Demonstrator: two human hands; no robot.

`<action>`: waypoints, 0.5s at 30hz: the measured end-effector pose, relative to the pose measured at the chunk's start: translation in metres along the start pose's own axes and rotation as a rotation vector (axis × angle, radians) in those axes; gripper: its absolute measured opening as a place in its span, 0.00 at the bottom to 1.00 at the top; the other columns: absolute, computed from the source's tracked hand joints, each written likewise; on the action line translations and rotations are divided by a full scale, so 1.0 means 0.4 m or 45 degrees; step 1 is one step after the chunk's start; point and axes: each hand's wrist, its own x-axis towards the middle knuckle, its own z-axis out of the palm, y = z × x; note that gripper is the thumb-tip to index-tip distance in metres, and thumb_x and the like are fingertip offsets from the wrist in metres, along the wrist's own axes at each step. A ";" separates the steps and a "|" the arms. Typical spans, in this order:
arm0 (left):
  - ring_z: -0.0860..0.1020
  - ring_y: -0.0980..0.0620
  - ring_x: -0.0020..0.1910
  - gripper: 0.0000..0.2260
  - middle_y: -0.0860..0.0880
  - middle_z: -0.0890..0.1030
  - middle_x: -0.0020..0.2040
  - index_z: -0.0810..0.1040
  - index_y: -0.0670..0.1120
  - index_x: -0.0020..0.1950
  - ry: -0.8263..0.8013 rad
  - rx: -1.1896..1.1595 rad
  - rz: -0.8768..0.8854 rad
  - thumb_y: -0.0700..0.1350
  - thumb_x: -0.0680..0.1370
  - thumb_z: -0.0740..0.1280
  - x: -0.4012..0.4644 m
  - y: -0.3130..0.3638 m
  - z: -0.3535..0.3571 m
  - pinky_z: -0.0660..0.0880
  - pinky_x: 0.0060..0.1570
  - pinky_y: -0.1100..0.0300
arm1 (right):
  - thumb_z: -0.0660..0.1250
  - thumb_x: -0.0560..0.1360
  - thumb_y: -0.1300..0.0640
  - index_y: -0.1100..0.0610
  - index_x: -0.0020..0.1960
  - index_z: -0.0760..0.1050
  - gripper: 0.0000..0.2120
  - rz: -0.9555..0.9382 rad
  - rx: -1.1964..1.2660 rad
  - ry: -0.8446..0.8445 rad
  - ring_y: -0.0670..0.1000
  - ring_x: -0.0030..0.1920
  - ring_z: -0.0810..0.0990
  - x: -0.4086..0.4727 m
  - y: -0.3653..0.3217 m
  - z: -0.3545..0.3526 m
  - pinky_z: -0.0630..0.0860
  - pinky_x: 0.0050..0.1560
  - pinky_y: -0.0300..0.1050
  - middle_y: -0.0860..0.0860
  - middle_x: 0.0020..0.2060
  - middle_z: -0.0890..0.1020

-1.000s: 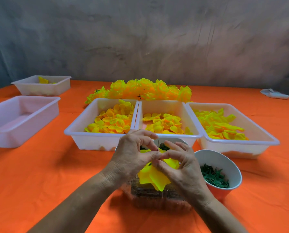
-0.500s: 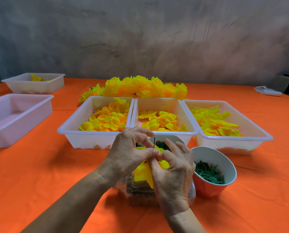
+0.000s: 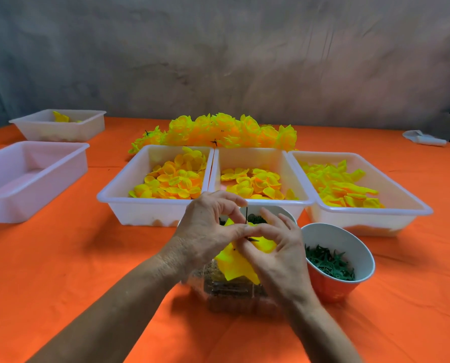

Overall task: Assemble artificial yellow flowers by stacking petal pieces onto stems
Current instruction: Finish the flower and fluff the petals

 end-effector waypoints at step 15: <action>0.74 0.60 0.58 0.07 0.57 0.80 0.54 0.81 0.49 0.33 -0.017 -0.043 -0.026 0.42 0.68 0.76 0.004 -0.009 0.002 0.70 0.59 0.59 | 0.74 0.59 0.44 0.42 0.35 0.83 0.05 0.030 0.274 -0.445 0.47 0.70 0.65 0.064 0.026 -0.043 0.60 0.71 0.58 0.46 0.63 0.77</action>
